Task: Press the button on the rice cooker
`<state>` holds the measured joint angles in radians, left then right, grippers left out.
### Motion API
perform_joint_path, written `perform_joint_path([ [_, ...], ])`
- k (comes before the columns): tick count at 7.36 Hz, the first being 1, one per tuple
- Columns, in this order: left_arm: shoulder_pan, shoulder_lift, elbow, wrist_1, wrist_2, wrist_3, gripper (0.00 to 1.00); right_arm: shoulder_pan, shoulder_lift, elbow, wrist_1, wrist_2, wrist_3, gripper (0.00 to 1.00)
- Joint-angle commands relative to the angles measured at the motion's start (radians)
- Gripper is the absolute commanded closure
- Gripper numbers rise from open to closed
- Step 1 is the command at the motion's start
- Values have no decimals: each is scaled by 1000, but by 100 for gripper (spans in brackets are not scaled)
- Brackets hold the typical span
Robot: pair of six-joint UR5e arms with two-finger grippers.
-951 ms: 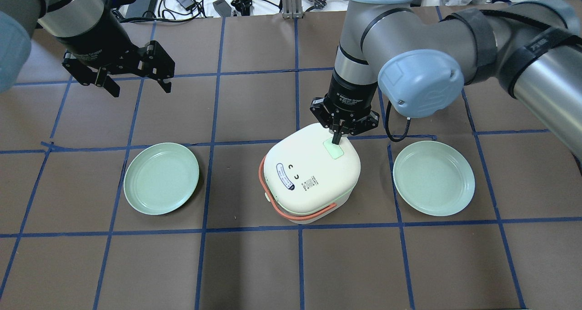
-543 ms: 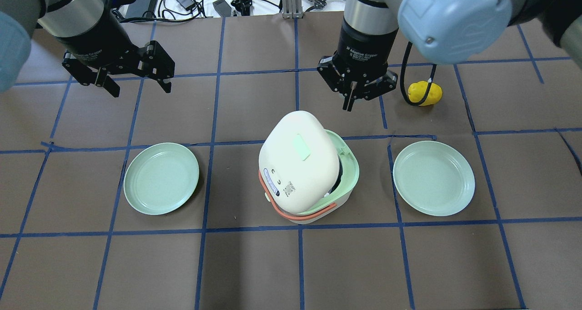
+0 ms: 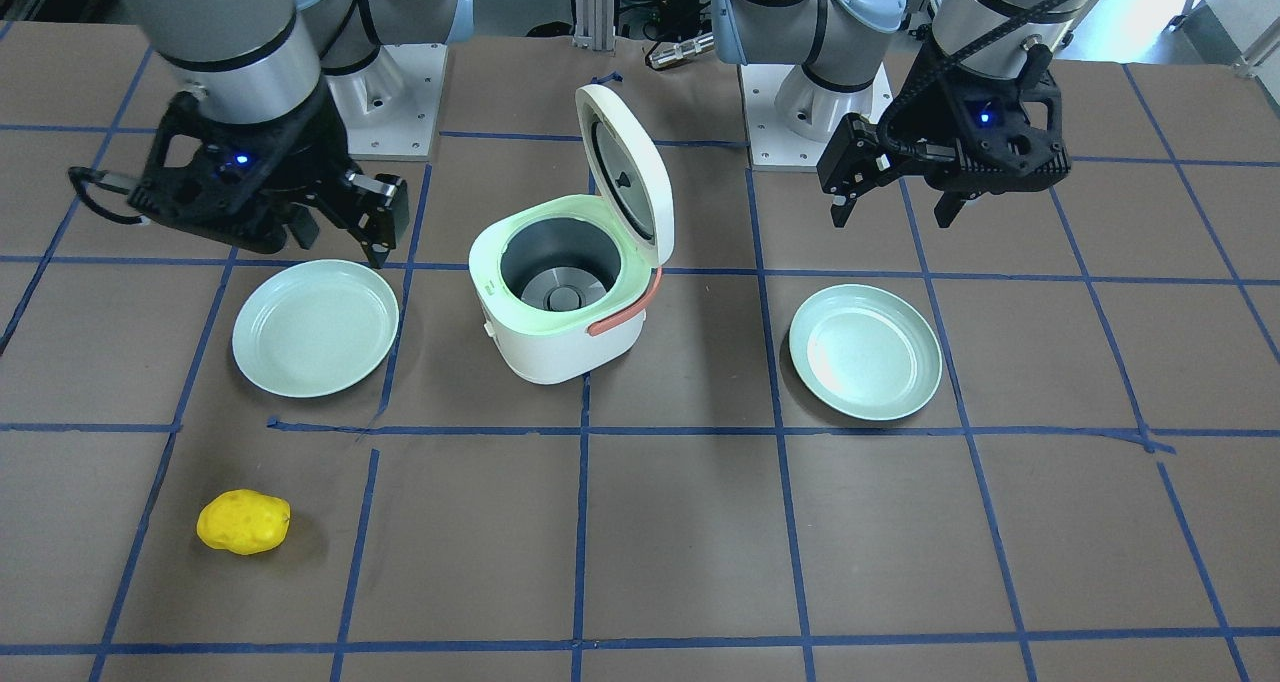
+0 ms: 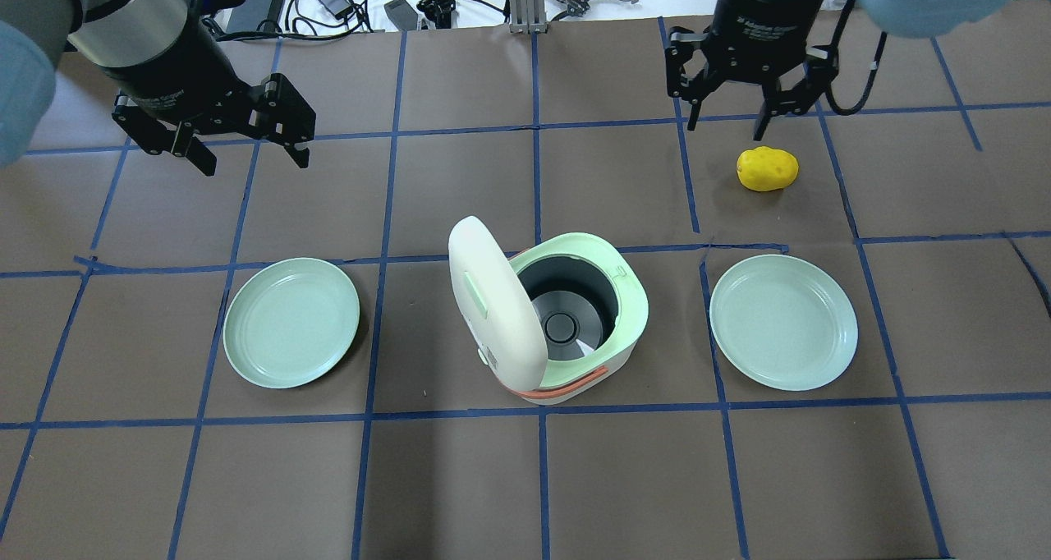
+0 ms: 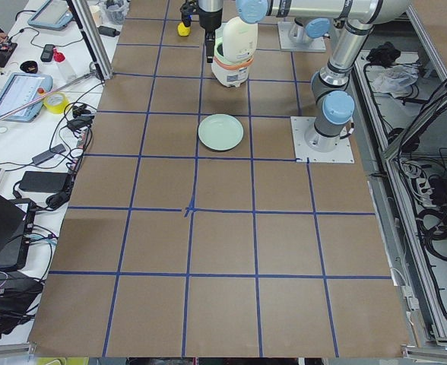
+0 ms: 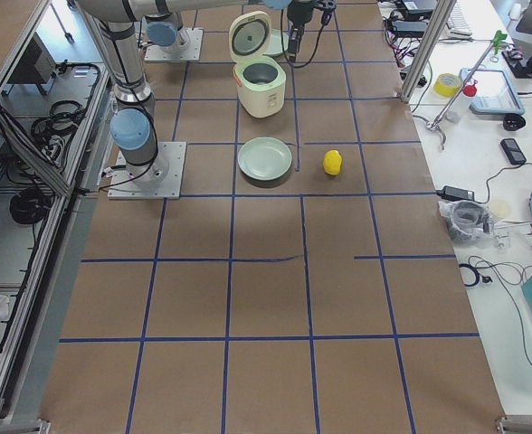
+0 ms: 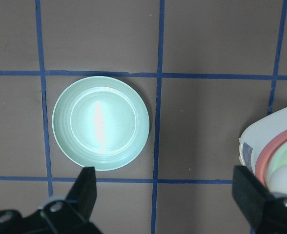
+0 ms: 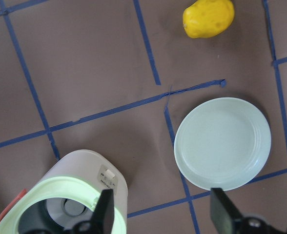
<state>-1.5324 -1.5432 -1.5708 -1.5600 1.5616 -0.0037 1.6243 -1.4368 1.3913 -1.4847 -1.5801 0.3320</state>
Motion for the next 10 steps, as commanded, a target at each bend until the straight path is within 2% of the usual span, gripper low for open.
perform_joint_path([
  [1,0,0,0,0,0,1,0,-84,-1,0,-5,-11,-76,0],
  [10,0,0,0,0,0,1,0,-81,-30,6,-5,5,-76,0],
])
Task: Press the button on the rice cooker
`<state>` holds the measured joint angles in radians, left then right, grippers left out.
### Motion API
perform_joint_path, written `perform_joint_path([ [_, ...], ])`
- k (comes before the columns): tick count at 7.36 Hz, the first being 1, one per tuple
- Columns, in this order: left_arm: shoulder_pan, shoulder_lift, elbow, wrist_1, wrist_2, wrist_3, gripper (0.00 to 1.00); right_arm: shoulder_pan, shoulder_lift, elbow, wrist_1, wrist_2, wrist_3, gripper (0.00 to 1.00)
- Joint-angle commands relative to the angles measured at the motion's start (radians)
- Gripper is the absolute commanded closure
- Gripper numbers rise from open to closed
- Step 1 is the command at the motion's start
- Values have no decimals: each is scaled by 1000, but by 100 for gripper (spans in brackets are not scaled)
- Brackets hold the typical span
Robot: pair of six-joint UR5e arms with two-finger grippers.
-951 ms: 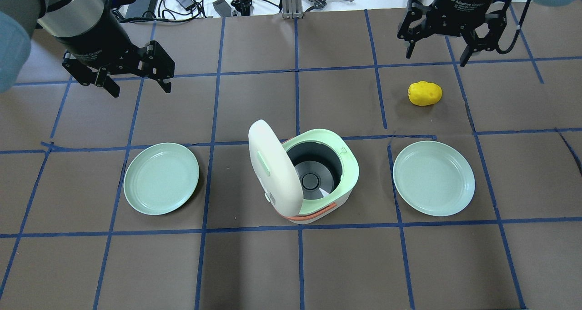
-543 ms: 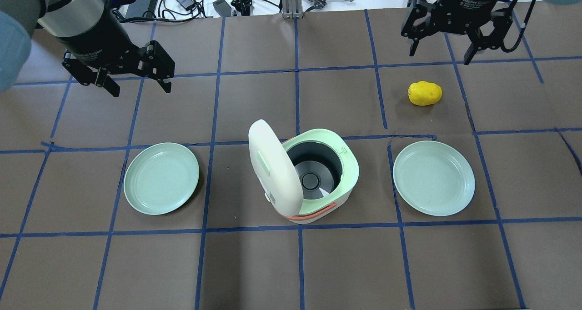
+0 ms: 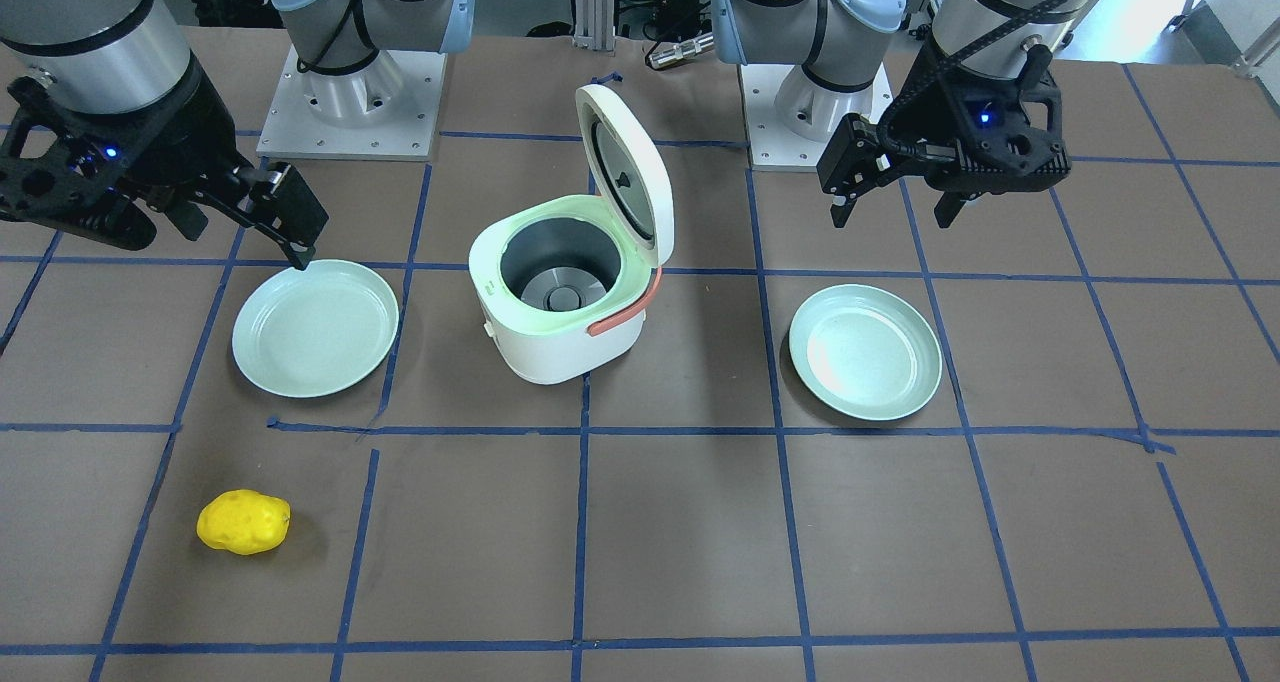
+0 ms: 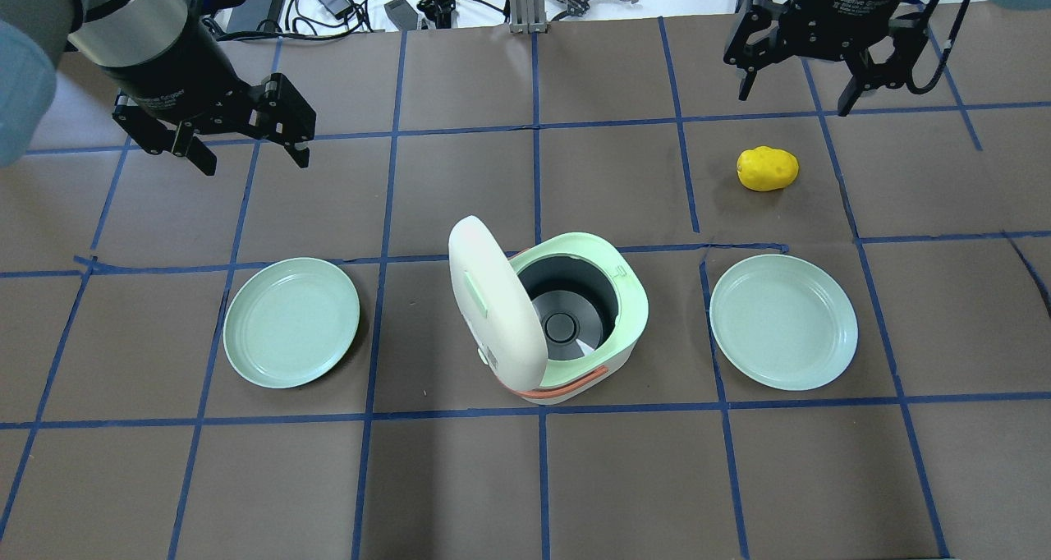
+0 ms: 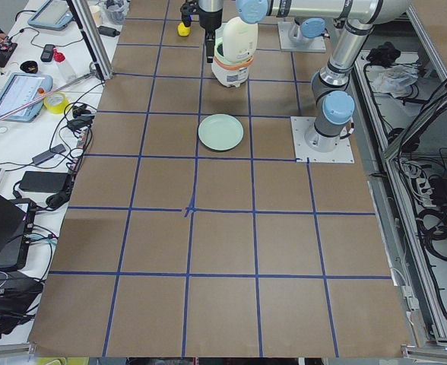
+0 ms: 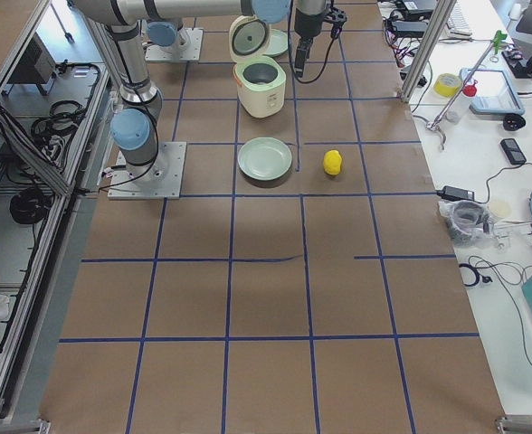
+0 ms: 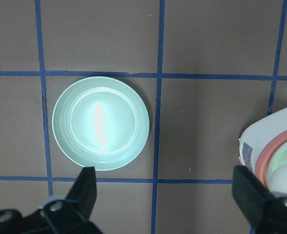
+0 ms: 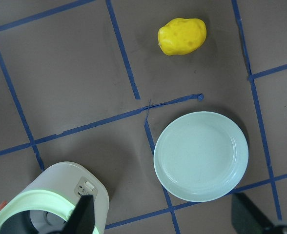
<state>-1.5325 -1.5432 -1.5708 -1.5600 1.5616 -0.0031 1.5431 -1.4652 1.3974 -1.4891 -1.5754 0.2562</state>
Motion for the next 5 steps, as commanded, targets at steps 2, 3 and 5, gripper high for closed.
perform_joint_path([
  [2,0,0,0,0,0,0,0,0,-7,0,4,-1,0,0],
  [3,0,0,0,0,0,0,0,0,-7,0,6,0,0,0],
  [5,0,0,0,0,0,0,0,2,-7,0,9,0,0,0],
])
